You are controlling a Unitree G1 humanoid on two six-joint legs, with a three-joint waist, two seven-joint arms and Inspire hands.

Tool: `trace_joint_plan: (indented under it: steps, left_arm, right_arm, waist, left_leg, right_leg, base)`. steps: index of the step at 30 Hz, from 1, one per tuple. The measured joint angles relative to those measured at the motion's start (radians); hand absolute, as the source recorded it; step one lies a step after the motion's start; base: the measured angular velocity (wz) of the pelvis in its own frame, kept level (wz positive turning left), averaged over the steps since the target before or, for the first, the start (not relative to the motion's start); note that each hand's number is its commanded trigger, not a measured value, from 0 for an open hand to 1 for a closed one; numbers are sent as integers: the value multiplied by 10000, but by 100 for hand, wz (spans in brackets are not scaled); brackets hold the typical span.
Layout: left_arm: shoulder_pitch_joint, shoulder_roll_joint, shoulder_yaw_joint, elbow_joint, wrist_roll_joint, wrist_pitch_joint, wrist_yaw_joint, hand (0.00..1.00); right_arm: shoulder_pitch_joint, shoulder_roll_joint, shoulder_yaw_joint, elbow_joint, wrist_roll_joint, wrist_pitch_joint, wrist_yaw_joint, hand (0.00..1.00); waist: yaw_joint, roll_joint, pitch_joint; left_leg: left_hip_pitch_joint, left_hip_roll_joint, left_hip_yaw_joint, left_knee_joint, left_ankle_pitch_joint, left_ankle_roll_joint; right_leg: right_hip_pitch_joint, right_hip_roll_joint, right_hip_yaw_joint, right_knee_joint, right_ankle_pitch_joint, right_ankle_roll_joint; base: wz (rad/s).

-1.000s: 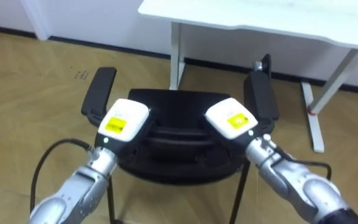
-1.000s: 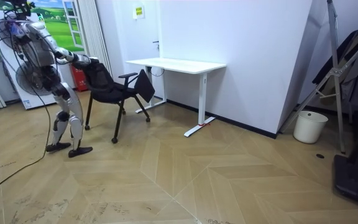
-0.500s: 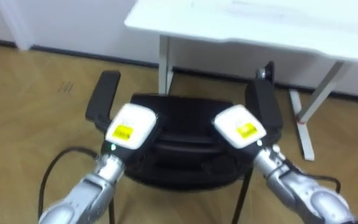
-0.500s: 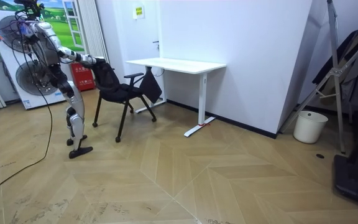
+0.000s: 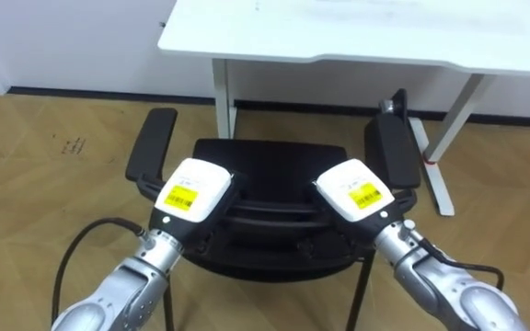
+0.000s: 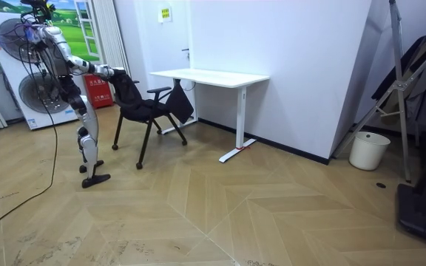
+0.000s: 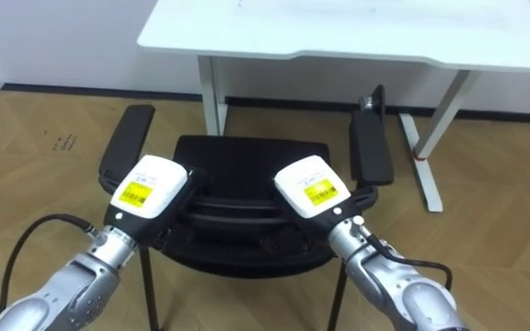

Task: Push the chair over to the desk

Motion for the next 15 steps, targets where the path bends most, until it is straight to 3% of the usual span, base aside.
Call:
trace_joint_plan:
  steps: [15]
  left_arm:
    - [0, 76, 10, -264, -35, 54, -544, 100]
  right_arm:
    - [-2, 35, -75, -218, -49, 48, 398, 100]
  waist:
    - [10, 47, -32]
  left_leg:
    - [-4, 16, 162, -32, 15, 18]
  right_leg:
    - [-18, 7, 112, -141, 117, 32]
  base:
    - [-1]
